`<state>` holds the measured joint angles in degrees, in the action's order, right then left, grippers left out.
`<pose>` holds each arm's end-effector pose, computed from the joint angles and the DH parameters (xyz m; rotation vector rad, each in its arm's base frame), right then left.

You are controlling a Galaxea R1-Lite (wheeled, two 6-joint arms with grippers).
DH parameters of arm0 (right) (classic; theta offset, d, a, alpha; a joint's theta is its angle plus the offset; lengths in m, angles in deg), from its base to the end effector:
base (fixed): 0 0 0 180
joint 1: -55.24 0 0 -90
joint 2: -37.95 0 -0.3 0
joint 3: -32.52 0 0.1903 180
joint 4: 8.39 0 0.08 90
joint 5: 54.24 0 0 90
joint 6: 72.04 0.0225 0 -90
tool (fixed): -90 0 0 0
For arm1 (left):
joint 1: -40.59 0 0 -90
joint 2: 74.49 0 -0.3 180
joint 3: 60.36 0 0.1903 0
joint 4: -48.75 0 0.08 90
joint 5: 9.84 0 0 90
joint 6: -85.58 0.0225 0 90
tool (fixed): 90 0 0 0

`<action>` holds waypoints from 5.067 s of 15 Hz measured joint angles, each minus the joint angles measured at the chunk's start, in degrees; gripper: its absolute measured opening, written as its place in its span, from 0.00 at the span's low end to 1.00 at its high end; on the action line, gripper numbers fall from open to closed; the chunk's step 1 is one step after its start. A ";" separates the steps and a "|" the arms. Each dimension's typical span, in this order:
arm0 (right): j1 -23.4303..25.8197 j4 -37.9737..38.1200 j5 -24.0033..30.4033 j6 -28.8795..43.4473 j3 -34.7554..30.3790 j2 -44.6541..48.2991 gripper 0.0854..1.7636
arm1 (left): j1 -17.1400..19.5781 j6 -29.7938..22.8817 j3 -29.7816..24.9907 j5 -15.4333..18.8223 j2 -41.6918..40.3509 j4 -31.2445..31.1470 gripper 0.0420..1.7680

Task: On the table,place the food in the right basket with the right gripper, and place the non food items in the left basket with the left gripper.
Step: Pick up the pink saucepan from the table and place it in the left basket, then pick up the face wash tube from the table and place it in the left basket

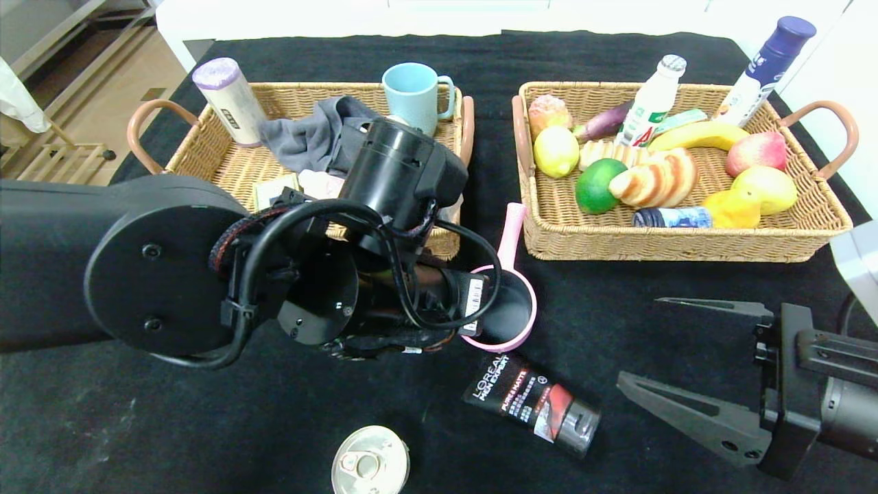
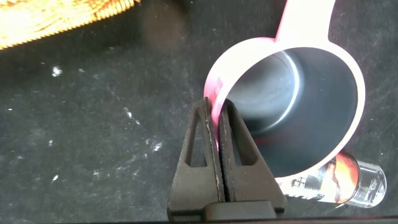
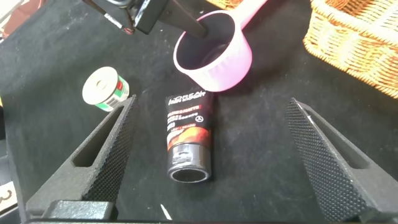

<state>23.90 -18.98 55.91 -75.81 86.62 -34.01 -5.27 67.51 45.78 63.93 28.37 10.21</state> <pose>0.1570 0.1047 0.2141 -0.0740 0.1011 0.9015 0.2411 -0.2394 0.2447 0.0196 0.6023 -0.4088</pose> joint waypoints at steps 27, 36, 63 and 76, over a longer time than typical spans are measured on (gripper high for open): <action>0.01 0.07 -0.23 -1.68 -0.41 -0.85 0.97 | 17.26 1.05 1.38 4.77 -11.98 8.16 0.05; 0.59 -0.02 -0.23 -1.71 0.02 -0.45 0.97 | 27.06 1.51 4.11 9.23 -8.96 12.43 0.05; 0.87 0.16 -0.17 -1.66 0.11 1.95 0.97 | 21.18 12.04 -3.73 9.36 -13.03 9.37 0.91; 5.41 25.51 0.93 -0.77 10.91 11.68 0.97 | 5.66 40.48 -16.08 18.79 -15.30 9.25 0.96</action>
<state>29.31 6.54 56.84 -76.58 97.53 -22.33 0.39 107.99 29.70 82.72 13.07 19.46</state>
